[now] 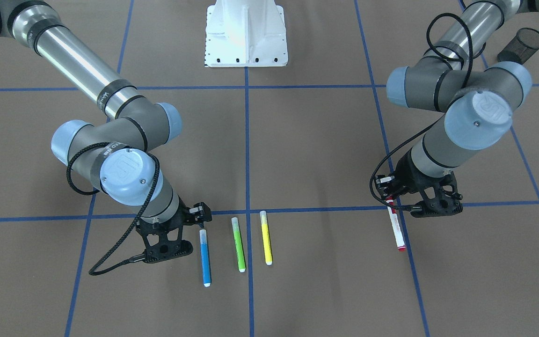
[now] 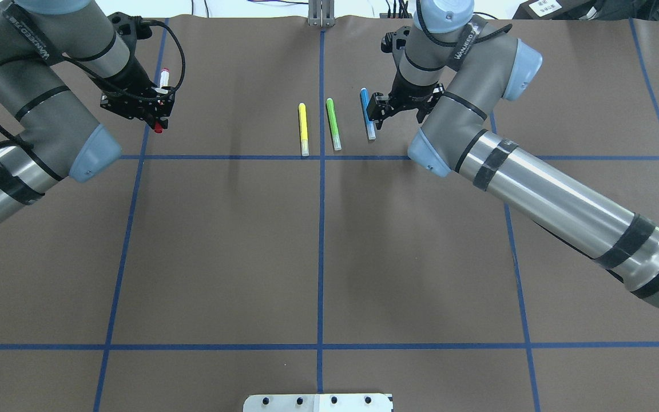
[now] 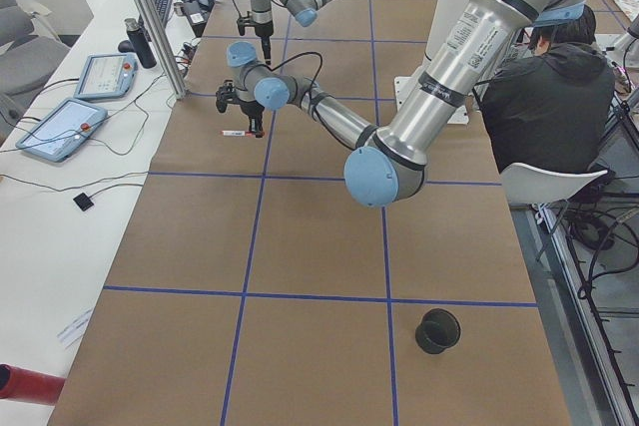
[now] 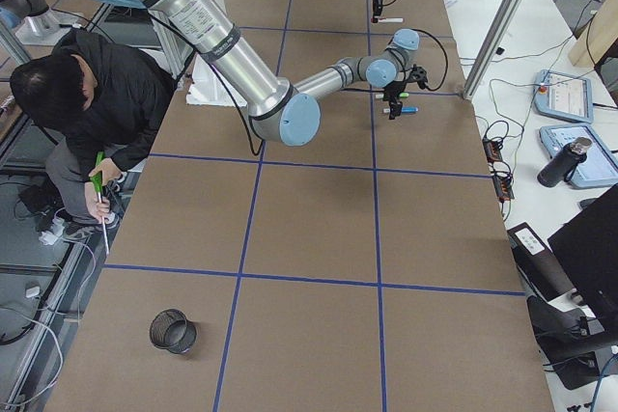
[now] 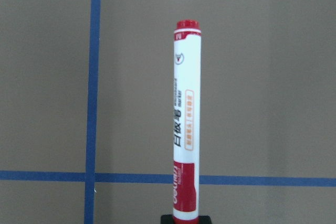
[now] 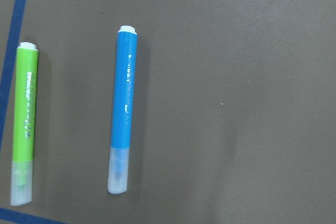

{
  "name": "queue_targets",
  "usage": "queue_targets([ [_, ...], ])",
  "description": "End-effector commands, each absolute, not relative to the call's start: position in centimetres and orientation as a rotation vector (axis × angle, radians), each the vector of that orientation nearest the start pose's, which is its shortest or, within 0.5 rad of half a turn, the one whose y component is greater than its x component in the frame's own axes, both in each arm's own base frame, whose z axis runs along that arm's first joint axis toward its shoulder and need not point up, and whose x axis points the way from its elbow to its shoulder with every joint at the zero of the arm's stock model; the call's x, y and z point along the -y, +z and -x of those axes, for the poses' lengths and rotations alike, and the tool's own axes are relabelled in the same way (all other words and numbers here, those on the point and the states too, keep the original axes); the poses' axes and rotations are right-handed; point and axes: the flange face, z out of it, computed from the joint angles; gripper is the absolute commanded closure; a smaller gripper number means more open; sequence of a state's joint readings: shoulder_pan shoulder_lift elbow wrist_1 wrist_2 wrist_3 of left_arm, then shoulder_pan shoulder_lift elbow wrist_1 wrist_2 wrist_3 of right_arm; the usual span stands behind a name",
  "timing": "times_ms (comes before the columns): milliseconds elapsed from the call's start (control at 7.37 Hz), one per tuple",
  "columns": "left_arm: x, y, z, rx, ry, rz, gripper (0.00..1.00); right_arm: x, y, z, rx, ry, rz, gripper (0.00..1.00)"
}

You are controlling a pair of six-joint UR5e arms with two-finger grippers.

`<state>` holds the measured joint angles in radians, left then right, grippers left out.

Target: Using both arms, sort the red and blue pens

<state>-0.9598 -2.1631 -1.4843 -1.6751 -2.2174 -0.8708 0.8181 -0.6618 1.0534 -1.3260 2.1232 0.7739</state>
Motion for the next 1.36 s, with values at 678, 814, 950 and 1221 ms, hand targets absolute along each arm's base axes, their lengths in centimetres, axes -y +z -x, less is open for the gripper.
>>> queue_targets([
  [678,59.6,34.3,-19.3,-0.807,-0.063,0.149,1.00,65.4,29.1,53.8,0.779,-0.123,-0.038,0.15],
  [814,59.8,34.3,-17.3,-0.806,-0.042,0.128,1.00,65.5,29.3,53.8,0.774,-0.120,-0.040,0.17],
  [950,59.7,35.8,-15.4,-0.800,-0.042,0.120,1.00,65.9,28.7,54.3,0.769,-0.119,-0.035,0.18],
  [1221,58.2,41.3,-9.8,-0.785,0.000,0.101,1.00,66.7,30.0,55.0,0.777,-0.121,-0.052,0.18],
])
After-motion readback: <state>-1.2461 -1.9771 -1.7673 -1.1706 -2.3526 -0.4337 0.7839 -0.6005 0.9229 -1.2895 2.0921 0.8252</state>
